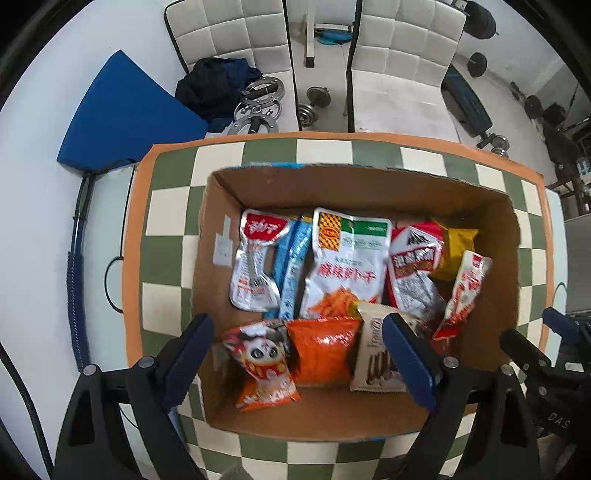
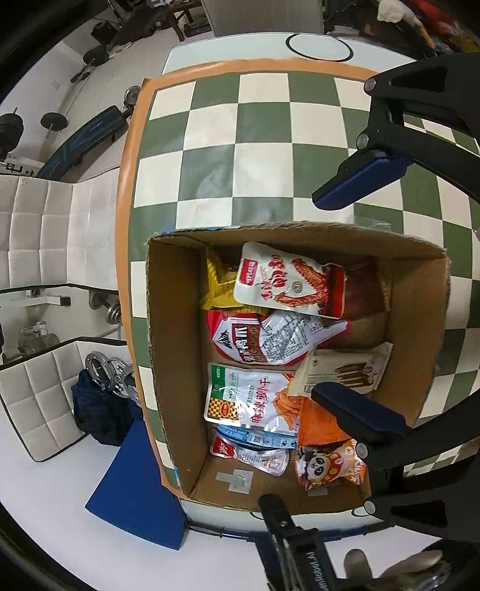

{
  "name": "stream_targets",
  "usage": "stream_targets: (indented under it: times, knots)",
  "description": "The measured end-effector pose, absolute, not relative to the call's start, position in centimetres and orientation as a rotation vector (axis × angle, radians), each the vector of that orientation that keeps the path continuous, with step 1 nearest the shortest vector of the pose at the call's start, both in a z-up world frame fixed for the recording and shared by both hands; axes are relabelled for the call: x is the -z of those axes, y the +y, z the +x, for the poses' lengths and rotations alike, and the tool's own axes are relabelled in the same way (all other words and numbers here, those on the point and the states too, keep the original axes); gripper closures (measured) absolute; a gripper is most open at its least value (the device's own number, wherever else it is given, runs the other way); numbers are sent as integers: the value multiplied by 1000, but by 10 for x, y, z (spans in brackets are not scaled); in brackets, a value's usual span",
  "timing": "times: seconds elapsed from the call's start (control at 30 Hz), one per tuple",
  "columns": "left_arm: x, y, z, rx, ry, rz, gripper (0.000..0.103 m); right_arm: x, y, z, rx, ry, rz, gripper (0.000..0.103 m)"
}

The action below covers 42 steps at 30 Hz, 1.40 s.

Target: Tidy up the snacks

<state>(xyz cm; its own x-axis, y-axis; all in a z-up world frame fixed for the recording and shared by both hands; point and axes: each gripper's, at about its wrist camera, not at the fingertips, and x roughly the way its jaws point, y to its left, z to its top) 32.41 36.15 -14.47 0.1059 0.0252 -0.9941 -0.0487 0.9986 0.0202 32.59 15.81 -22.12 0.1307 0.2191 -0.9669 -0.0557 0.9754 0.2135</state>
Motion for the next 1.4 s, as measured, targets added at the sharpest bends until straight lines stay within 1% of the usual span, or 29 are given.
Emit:
stream_targets:
  times: [0.33, 0.5, 0.7, 0.97, 1.4]
  knots:
    - [139, 364, 302, -70, 1441, -45, 10, 212, 153, 305, -198, 1409, 148, 6]
    - [122, 360, 286, -72, 1395, -54, 10, 200, 148, 295, -200, 1378, 166, 6]
    - [77, 348, 249, -64, 1276, -41, 10, 163, 138, 265, -202, 1297, 185, 5]
    - [14, 329, 187, -32, 1135, -39, 10, 96, 124, 197, -230, 1164, 195, 5]
    - [-53, 323, 105, -24, 1007, -55, 10, 10, 100, 102, -221, 1002, 176, 5]
